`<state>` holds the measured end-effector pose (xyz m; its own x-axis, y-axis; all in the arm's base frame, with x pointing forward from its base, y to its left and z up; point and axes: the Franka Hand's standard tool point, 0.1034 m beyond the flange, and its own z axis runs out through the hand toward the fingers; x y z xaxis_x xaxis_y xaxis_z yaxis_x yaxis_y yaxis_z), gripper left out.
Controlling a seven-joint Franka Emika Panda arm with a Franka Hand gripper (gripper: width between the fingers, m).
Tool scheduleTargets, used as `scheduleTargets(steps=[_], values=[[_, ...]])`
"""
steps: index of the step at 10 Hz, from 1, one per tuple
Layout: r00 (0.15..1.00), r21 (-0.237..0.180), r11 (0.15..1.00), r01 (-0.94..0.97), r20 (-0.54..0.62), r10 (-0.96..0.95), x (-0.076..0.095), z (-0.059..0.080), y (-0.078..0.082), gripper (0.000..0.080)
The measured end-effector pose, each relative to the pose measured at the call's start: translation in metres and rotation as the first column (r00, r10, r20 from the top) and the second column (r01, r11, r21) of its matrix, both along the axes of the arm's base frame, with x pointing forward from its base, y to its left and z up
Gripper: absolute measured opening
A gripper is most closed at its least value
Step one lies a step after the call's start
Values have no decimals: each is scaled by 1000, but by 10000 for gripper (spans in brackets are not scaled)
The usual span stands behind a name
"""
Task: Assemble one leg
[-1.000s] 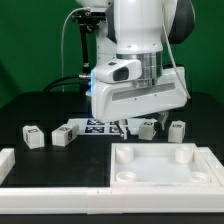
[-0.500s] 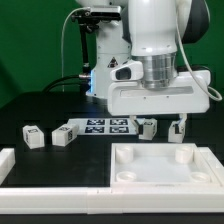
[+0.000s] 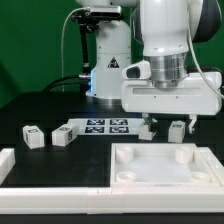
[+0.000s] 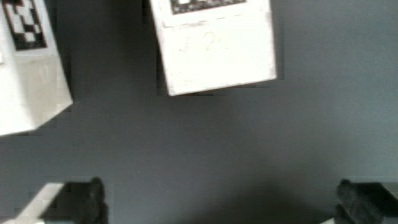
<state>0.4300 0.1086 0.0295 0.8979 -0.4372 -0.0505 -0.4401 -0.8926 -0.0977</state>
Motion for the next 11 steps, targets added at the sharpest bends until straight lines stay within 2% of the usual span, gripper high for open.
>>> scheduleTargets(steps=[2, 3, 4, 5, 7, 9, 11], values=[[999, 8, 1000, -25, -38, 26, -1, -1, -3, 649], [991, 34, 998, -61, -121, 65, -6, -1, -6, 649], [978, 85, 995, -55, -198, 71, 2, 6, -10, 649], [957, 118, 992, -42, -282, 74, -1, 10, -8, 649], [906, 169, 985, -28, -413, 96, -9, 14, -3, 649], [808, 229, 973, -4, -572, 138, -24, 16, 0, 649], [779, 235, 972, 3, -610, 145, -38, 8, 0, 649]])
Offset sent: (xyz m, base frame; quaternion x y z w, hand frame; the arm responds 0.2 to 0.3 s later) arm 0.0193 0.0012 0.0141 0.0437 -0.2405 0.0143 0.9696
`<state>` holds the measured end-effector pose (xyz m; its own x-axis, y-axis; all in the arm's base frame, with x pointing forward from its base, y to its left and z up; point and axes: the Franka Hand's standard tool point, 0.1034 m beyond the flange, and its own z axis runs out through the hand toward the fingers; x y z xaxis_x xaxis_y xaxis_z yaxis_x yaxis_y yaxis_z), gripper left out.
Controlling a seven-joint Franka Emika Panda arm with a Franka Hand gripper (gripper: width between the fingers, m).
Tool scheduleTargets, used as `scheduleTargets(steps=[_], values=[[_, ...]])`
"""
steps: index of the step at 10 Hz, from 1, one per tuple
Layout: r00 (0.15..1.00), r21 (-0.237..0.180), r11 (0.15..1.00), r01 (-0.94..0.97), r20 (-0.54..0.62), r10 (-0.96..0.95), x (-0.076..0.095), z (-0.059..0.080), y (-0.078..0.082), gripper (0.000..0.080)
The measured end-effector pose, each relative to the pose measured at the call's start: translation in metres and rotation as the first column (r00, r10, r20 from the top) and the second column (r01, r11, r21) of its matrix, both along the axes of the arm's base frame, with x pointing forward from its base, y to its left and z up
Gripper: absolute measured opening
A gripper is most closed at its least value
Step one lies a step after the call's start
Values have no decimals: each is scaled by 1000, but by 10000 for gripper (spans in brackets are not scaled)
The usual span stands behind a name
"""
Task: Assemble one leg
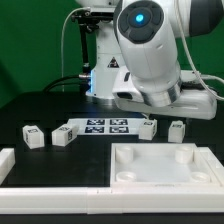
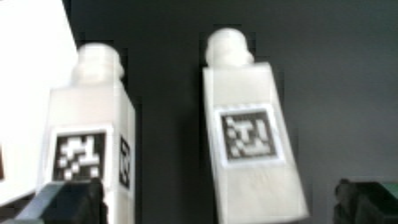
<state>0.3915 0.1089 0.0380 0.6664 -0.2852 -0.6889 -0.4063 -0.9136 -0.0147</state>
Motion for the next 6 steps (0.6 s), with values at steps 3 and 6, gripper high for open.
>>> scheduleTargets(steps=[3, 6], values=[[1000, 0, 1000, 0, 4, 0, 2, 1, 0, 649], [999, 0, 1000, -25, 35, 25, -5, 0, 20, 649]])
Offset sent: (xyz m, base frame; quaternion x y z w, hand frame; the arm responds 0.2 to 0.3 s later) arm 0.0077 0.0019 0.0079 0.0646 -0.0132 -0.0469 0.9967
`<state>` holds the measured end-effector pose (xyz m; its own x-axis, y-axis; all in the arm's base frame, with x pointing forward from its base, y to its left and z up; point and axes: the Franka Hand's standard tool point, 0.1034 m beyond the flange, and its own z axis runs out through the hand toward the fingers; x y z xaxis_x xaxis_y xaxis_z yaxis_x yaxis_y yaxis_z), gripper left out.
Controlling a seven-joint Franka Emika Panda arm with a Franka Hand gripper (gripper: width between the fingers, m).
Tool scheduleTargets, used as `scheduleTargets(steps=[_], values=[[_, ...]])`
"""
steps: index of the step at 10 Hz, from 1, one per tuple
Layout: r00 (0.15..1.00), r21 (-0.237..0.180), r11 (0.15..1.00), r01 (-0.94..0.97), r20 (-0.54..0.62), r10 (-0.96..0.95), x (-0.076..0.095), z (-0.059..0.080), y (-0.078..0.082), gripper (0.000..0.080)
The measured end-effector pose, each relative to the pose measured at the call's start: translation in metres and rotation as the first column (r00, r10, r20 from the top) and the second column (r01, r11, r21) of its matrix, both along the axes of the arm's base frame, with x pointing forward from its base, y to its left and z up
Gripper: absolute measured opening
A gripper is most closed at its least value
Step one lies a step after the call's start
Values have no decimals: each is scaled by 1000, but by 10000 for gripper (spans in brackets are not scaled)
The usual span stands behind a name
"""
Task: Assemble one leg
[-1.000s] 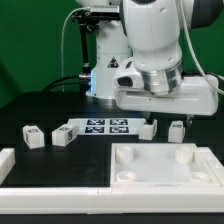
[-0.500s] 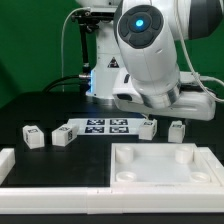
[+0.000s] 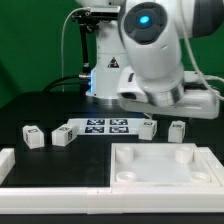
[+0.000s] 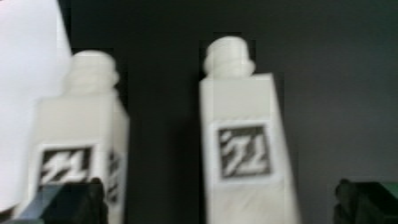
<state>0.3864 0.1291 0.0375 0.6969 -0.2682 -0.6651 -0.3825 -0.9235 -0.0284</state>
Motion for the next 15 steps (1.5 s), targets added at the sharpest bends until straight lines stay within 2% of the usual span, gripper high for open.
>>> scheduleTargets(steps=[2, 5, 9, 11, 12, 13, 15], values=[[1000, 1, 1000, -16, 12, 16, -1, -6, 9, 649], [1000, -4, 1000, -13, 18, 13, -4, -20, 8, 649], [1000, -5, 1000, -16, 9, 16, -9, -22, 9, 649], [1000, -3, 1000, -17, 8, 17, -10, -23, 6, 383], [1000, -4, 1000, -15, 5, 15, -11, -23, 5, 383], [1000, -3, 1000, -15, 5, 15, -11, -23, 5, 287], [1000, -3, 1000, -14, 5, 14, -11, -23, 5, 288]])
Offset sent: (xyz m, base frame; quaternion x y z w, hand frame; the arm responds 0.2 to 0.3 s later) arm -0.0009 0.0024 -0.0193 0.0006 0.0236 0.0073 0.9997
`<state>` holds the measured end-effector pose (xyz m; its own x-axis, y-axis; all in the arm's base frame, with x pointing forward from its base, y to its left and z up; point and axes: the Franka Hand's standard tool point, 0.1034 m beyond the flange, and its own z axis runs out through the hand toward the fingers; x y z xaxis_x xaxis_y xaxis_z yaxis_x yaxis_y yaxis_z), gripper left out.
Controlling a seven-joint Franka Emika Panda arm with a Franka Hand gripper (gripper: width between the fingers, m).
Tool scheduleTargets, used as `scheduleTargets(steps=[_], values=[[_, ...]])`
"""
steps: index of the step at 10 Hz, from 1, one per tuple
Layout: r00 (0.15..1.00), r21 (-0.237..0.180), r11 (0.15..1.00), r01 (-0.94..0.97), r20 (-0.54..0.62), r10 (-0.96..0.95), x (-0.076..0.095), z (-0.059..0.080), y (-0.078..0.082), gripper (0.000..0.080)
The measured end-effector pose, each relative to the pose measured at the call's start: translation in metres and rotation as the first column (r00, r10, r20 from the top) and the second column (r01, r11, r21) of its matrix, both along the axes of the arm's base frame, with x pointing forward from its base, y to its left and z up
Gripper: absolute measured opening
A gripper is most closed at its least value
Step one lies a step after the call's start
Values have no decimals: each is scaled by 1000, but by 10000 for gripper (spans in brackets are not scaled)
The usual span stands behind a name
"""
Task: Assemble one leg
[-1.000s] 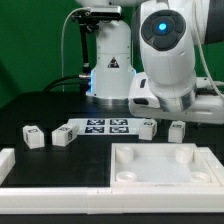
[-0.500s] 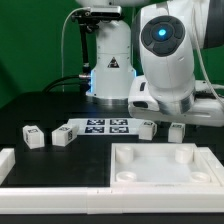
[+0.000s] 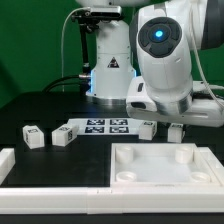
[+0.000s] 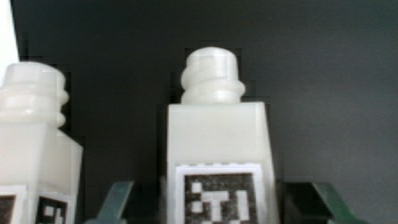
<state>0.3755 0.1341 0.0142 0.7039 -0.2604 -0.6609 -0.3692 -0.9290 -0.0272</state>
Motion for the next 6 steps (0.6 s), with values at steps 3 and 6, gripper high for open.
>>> scheduleTargets(steps=[3, 6], values=[[1000, 0, 1000, 0, 0, 0, 0, 0, 0, 288], [1000, 0, 1000, 0, 0, 0, 0, 0, 0, 290]])
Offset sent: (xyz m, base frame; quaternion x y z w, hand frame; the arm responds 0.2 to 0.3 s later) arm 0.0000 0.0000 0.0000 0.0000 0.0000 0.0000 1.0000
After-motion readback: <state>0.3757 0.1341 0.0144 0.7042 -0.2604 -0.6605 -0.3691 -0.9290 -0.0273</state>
